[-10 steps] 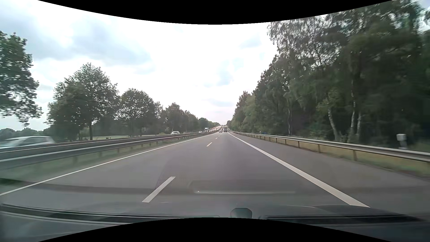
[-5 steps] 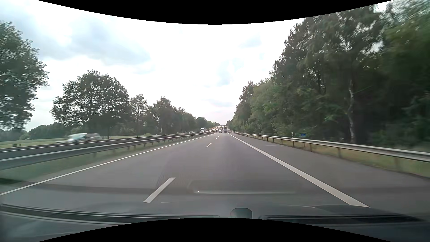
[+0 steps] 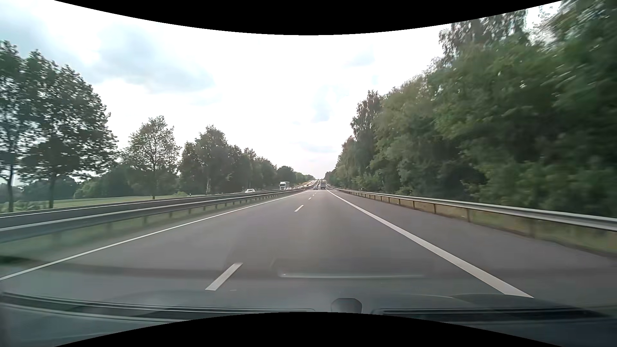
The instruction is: Follow the waypoints while adhering to traffic rules and regulations
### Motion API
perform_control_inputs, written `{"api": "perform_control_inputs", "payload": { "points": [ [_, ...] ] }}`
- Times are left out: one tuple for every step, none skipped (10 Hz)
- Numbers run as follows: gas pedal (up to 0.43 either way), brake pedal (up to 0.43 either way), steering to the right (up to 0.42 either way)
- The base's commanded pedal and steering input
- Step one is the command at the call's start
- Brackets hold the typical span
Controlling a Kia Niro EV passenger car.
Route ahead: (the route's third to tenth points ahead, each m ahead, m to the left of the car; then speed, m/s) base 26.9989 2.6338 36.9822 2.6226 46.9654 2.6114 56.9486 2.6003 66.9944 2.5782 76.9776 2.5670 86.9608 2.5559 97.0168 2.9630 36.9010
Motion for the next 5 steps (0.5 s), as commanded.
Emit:
{"api": "perform_control_inputs", "payload": {
  "points": [
    [0.047,0.000,-0.001],
    [0.047,0.000,-0.001],
    [0.039,0.000,-0.002],
    [0.039,0.000,-0.003],
    [0.039,0.000,-0.003]
  ]
}}
